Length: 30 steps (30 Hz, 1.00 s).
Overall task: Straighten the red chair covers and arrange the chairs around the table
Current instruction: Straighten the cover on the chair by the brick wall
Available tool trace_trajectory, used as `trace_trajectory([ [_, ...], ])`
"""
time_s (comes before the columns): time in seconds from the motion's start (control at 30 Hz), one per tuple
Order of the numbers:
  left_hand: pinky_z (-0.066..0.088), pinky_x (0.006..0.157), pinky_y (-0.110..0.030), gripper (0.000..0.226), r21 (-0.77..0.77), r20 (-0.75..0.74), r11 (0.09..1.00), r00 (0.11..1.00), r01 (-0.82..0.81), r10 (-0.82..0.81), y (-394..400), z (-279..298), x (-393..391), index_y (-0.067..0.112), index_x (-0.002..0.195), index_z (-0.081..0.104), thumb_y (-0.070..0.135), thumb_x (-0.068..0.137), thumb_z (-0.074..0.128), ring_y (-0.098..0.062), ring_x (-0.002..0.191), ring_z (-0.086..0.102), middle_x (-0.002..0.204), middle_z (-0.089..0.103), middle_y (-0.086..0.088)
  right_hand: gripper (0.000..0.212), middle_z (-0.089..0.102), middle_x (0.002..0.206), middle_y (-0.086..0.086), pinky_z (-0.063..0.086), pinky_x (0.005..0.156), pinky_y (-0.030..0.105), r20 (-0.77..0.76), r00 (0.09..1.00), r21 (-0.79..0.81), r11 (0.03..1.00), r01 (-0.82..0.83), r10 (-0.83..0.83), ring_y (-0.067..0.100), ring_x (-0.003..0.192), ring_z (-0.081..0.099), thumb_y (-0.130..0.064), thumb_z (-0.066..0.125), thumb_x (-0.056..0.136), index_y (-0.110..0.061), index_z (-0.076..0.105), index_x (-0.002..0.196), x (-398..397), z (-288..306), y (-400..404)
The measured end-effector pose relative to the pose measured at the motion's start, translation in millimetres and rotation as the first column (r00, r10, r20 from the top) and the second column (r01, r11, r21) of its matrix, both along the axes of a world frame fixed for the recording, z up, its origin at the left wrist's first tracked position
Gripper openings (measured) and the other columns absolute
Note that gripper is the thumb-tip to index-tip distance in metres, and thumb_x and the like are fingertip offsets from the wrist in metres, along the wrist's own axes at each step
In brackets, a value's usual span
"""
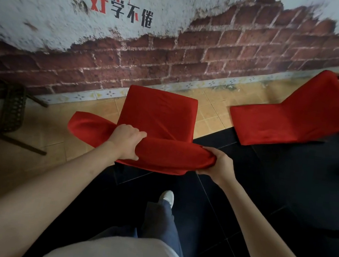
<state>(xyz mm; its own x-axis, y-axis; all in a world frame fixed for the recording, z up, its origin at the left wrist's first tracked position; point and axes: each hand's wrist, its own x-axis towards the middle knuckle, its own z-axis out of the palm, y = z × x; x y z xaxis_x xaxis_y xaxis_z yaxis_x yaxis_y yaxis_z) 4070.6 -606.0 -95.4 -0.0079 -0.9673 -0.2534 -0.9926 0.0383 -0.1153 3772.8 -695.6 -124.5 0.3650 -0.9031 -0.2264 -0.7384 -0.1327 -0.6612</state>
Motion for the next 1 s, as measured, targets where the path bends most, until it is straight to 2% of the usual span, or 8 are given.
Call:
trace_trajectory([
  [0.23, 0.043, 0.07, -0.031, 0.065, 0.002, 0.025, 1.0, 1.0, -0.016, 0.016, 56, -3, -16, 0.024, 0.112, 0.056, 0.062, 0.063, 0.076, -0.02, 0.087, 0.062, 0.091, 0.063, 0.004, 0.087, 0.056, 0.108, -0.013, 0.033, 0.093, 0.023, -0.01, 0.999, -0.008, 0.999, -0.032, 0.032, 0.01, 0.109, 0.048, -0.024, 0.095, 0.043, -0.029, 0.062, 0.123, -15, -1, 48],
  [0.33, 0.046, 0.074, -0.032, 0.067, 0.019, 0.048, 1.0, 0.999, -0.012, 0.011, 72, -1, -25, 0.024, 0.115, 0.055, 0.061, 0.064, 0.076, -0.02, 0.089, 0.063, 0.094, 0.064, 0.004, 0.088, 0.061, 0.115, -0.006, 0.033, 0.095, 0.025, -0.01, 0.999, -0.019, 0.999, -0.038, 0.038, 0.013, 0.112, 0.051, -0.024, 0.095, 0.043, -0.027, 0.062, 0.124, -23, -2, 70],
  [0.6, 0.038, 0.096, -0.032, 0.066, 0.027, 0.082, 0.999, 0.997, -0.02, 0.018, 102, -5, -49, 0.026, 0.118, 0.054, 0.061, 0.066, 0.073, -0.017, 0.092, 0.063, 0.098, 0.066, 0.006, 0.091, 0.062, 0.123, 0.001, 0.04, 0.098, 0.029, -0.027, 0.999, -0.011, 0.999, -0.044, 0.043, 0.02, 0.116, 0.056, -0.017, 0.095, 0.044, -0.023, 0.06, 0.128, -46, 0, 103],
  [0.83, 0.036, 0.093, -0.032, 0.067, 0.048, 0.051, 0.997, 0.997, -0.052, 0.049, 120, 1, -91, 0.026, 0.117, 0.054, 0.063, 0.064, 0.073, -0.017, 0.09, 0.063, 0.095, 0.066, 0.007, 0.089, 0.063, 0.119, 0.0, 0.035, 0.092, 0.024, -0.051, 0.996, 0.029, 0.997, -0.075, 0.076, 0.019, 0.113, 0.055, -0.02, 0.095, 0.043, -0.023, 0.062, 0.125, -82, 14, 105],
  [1.0, 0.037, 0.092, -0.031, 0.066, 0.044, 0.062, 0.995, 0.994, -0.088, 0.086, 152, -4, -116, 0.026, 0.115, 0.054, 0.064, 0.063, 0.072, -0.016, 0.09, 0.063, 0.096, 0.065, 0.007, 0.089, 0.062, 0.121, 0.0, 0.038, 0.097, 0.029, -0.069, 0.992, 0.044, 0.994, -0.105, 0.108, 0.021, 0.117, 0.055, -0.014, 0.094, 0.045, -0.023, 0.06, 0.126, -102, 13, 122],
])
